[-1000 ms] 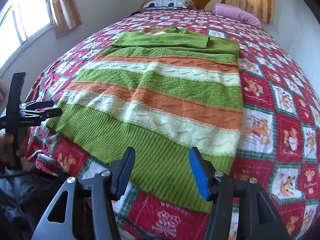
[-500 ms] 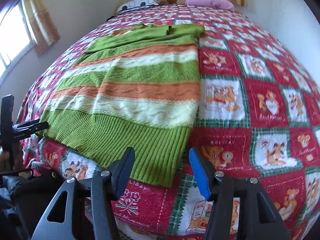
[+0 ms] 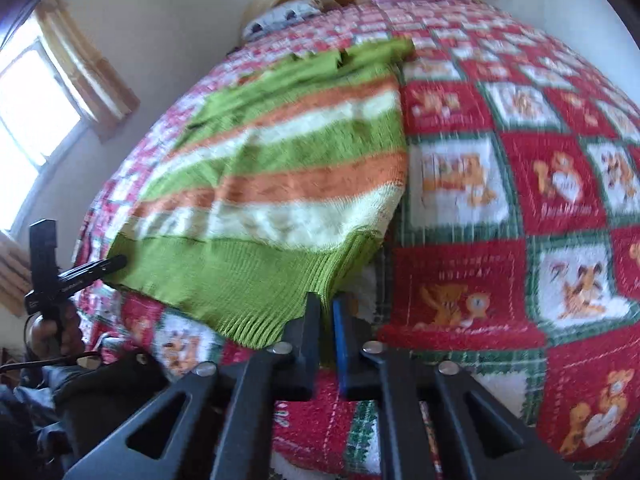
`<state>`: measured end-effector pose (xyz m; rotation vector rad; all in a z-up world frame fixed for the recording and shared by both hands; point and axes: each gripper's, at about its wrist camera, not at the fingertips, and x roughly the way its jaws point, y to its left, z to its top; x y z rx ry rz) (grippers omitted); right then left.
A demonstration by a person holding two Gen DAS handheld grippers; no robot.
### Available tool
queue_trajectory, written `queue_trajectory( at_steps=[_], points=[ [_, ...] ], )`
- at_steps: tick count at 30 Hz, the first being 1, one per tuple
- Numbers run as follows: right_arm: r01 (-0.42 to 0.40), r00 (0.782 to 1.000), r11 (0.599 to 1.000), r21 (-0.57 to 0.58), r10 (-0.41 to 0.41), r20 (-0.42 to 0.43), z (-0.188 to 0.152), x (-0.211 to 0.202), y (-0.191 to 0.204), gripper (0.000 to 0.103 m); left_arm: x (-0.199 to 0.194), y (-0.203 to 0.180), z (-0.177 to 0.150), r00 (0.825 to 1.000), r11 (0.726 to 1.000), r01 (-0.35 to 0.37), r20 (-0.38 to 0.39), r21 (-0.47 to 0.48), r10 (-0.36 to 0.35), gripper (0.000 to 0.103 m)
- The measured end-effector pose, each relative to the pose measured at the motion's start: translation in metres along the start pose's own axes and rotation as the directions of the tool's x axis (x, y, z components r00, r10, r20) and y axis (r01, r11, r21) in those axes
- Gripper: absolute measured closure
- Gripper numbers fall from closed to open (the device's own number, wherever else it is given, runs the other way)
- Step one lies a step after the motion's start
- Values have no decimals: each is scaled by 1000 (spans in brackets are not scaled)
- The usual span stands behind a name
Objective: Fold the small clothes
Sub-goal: 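Close the left tool on the hem while the right tool grasps beside it, then lift the hem with both tools, fold it over the collar, open both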
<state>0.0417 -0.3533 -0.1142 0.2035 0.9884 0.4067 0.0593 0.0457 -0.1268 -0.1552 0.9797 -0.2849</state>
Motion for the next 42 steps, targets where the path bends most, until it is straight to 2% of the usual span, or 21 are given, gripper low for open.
queue_trajectory(
  at_steps=[4,8,10,13,16,18,20,26,32,42],
  points=[
    [-23,996,1000,-8,24,82,7,-27,-1,99,-17,2,5,999,1000,23,47,-1,-23,92],
    [-54,994,998,14,53,99,8,-31,-4,99,-26,7,8,996,999,46,73,-14,-45,92],
    [-101,987,995,26,97,132,11,-38,-4,99,-27,8,11,995,998,59,81,-24,-57,93],
    [-95,979,995,16,90,184,18,-51,3,99,-35,9,17,990,994,97,107,-42,-92,93],
    [-73,977,997,21,68,200,29,-51,4,100,-39,4,28,989,998,68,132,-11,-66,93],
    [-77,974,997,20,71,215,36,-53,5,100,-39,-3,36,988,999,2,157,45,-9,93],
    [-73,970,997,3,70,234,44,-58,10,100,-40,-5,43,986,998,0,169,64,-11,93],
    [-51,950,998,-41,61,305,82,-70,21,100,-44,-3,78,976,996,-25,219,84,6,93],
    [-59,932,997,-51,73,355,123,-77,25,100,-47,6,122,968,999,1,251,50,-13,93],
    [-50,924,998,-46,64,377,198,-65,18,100,-43,10,200,953,1000,15,303,17,-19,93]
  ],
)
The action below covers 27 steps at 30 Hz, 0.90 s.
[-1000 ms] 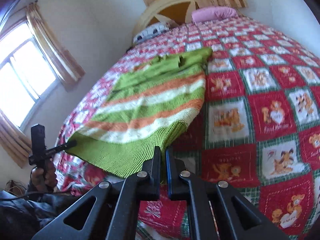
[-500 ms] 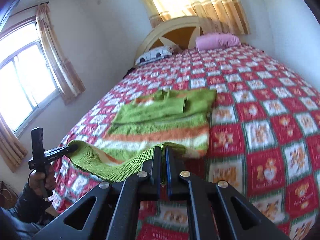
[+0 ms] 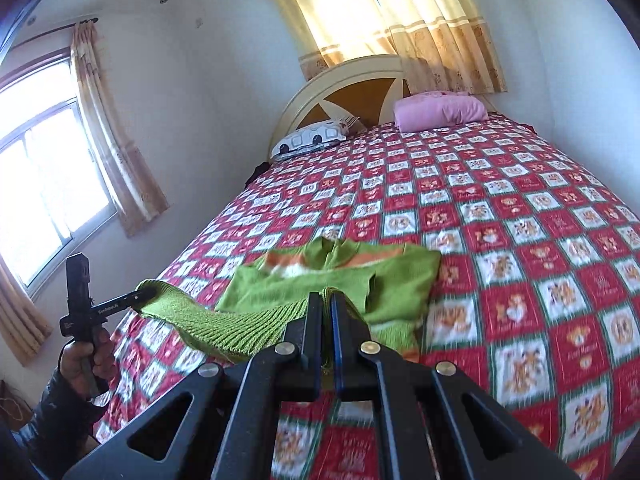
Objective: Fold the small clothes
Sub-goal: 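Lift the hem with both tools, fold it over the collar, open both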
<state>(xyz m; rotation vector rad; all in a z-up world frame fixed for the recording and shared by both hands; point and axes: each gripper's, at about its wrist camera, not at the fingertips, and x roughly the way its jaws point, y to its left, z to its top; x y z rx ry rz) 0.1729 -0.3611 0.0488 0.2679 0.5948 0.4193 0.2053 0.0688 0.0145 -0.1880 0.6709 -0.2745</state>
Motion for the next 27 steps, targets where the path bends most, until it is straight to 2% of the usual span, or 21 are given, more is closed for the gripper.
queue_trajectory(
  at_steps=[6,13,17,20,21,22,23,24,25,26,27],
  points=[
    [29,999,1000,10,-29,-24,33,47,-13,100,33,9,35,1000,1000,-3,-2,-21,3,93],
    [94,990,994,49,-88,-114,56,130,-49,100,89,20,56,998,999,-41,-57,-17,40,93],
    [163,970,984,66,-147,-193,54,198,-78,100,145,36,65,989,997,-75,-125,-2,74,93],
    [207,946,976,60,-184,-266,44,245,-98,97,193,45,60,971,991,-131,-200,15,131,90],
    [247,933,968,44,-226,-280,40,254,-103,92,211,50,55,956,982,-188,-226,22,188,88],
    [291,919,957,15,-275,-282,35,258,-105,68,220,51,52,950,979,-203,-239,20,202,84],
    [296,919,955,7,-282,-277,33,257,-106,40,226,53,48,945,978,-208,-257,14,204,83],
    [279,925,960,5,-268,-270,30,252,-106,33,224,55,44,945,977,-213,-255,3,207,80],
    [261,931,965,-2,-252,-263,26,246,-105,32,217,55,41,951,978,-207,-234,-8,200,72],
    [269,928,963,-32,-267,-261,22,240,-102,33,205,53,37,957,978,-211,-203,7,208,63],
    [291,919,954,-72,-300,-256,19,235,-99,33,197,51,35,956,972,-232,-178,29,233,43]
  ],
)
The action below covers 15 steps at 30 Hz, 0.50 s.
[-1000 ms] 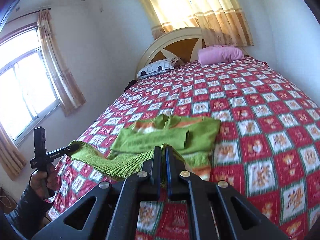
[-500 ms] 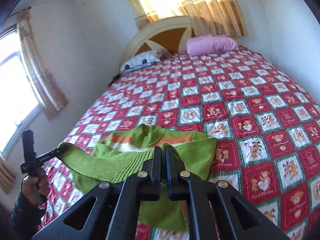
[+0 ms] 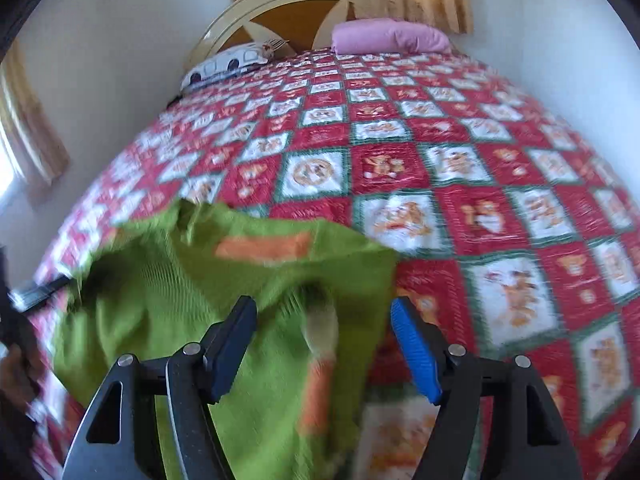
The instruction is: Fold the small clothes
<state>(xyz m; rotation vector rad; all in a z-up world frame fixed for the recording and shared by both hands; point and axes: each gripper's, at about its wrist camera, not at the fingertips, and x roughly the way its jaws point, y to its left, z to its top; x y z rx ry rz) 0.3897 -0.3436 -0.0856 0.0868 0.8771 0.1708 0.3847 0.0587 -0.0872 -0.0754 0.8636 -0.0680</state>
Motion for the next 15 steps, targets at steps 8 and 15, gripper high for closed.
queue_trajectory(
  at_steps=[8,15],
  points=[
    [25,1000,994,-108,-26,-6,-14,-5,20,33,-46,20,-27,974,977,-181,158,116,162,9],
    [26,998,997,-70,-30,-55,-32,-1,17,33,-25,5,-28,977,973,-196,109,123,183,9]
  ],
)
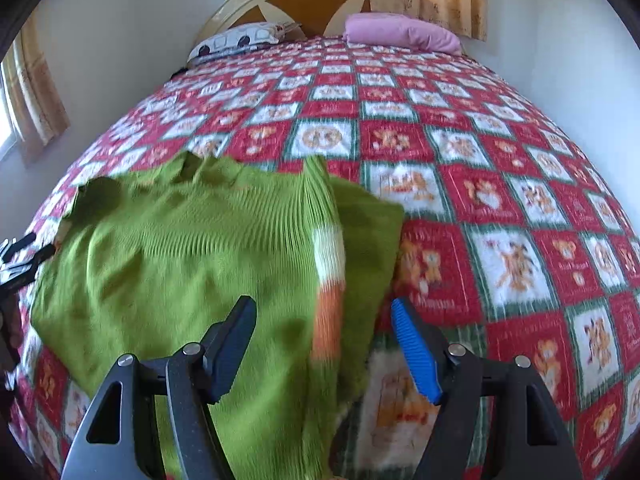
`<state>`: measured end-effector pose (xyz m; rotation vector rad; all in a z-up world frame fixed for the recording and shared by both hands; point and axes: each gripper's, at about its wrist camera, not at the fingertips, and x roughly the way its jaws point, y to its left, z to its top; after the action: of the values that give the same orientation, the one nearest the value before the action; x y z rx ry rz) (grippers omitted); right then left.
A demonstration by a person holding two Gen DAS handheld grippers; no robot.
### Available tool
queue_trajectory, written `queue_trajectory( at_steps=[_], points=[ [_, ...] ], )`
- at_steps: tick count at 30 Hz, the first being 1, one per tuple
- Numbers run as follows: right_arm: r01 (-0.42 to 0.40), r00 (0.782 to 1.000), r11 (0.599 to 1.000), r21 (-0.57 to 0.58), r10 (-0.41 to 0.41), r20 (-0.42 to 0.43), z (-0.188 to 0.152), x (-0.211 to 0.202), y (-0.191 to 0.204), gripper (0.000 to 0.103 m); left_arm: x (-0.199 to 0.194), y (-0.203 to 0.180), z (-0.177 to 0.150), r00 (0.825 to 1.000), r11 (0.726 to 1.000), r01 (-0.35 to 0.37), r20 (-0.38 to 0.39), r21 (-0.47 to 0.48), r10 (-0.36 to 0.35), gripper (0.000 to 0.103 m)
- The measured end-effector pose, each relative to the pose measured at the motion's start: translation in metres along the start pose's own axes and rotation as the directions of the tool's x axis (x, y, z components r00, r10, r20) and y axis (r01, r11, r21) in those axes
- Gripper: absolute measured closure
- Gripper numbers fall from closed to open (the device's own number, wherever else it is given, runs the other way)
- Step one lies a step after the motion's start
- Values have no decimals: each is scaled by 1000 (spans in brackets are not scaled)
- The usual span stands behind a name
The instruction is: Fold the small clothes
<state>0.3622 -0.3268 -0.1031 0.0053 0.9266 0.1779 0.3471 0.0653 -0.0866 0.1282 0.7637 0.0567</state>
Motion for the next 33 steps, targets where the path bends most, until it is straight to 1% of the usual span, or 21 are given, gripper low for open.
queue_trajectory(
  at_steps=[3,5,6,7,9,11,13,15,17,18,19,20,21,22,23,24,26,27,29,31,33],
  points=[
    [20,999,1000,-24,-21,-36,-14,-5,-2,33,11,1,-4,994,994,-102,-36,31,103,9],
    [30,999,999,-26,-31,-36,-20,-11,-5,33,23,13,-4,987,989,-147,-65,10,148,7],
    [35,999,999,-26,-36,-29,-21,-15,-6,33,29,23,-2,985,987,-154,-83,-33,151,7],
    [38,999,999,-29,-39,-16,-22,-22,-6,33,29,28,0,987,988,-141,-90,-66,135,7],
    [28,1000,999,-34,-28,9,-21,-31,-3,33,21,33,7,993,987,-101,-69,-127,93,8],
    [8,1000,999,-43,-7,30,-19,-36,3,33,12,25,11,997,988,-77,-31,-132,73,8],
    [-8,999,997,-72,11,41,-14,-34,10,32,5,12,17,997,990,-74,0,-122,75,5],
    [15,999,995,-102,-10,45,-4,-23,15,33,7,1,25,997,991,-77,15,-108,79,2],
    [45,998,995,-84,-41,49,9,-8,11,33,17,-7,34,994,989,-113,1,-96,114,2],
    [69,997,995,-71,-66,42,14,0,7,33,25,-10,38,991,987,-132,-20,-94,131,2],
    [98,995,994,-47,-96,26,20,10,0,33,35,-11,41,985,982,-171,-49,-85,167,2],
    [123,992,992,-16,-123,-4,22,22,-11,33,46,-10,42,972,972,-226,-76,-66,221,2],
    [128,992,992,16,-127,-25,23,29,-20,33,59,-7,42,957,960,-274,-110,-53,267,2],
    [119,992,992,48,-117,-39,21,33,-30,33,70,-1,40,951,958,-282,-151,-58,271,2],
    [110,993,992,69,-107,-44,18,33,-36,32,77,5,37,948,958,-277,-180,-69,261,1],
    [107,994,991,77,-104,-40,14,29,-38,32,80,16,34,952,961,-259,-197,-101,236,0],
    [98,995,992,85,-97,-18,6,13,-38,32,71,30,28,961,963,-222,-199,-153,190,0],
    [88,996,992,87,-87,-12,3,5,-38,32,64,34,24,964,964,-213,-196,-160,180,1],
    [37,999,996,86,-38,9,-7,-19,-33,32,48,37,16,969,967,-200,-176,-157,172,2],
    [-38,999,996,77,36,24,-18,-41,-26,32,22,38,3,980,974,-160,-144,-160,137,2],
    [-74,997,996,54,73,23,-29,-52,-17,32,-5,37,-14,991,980,-98,-110,-176,79,1]
  ],
)
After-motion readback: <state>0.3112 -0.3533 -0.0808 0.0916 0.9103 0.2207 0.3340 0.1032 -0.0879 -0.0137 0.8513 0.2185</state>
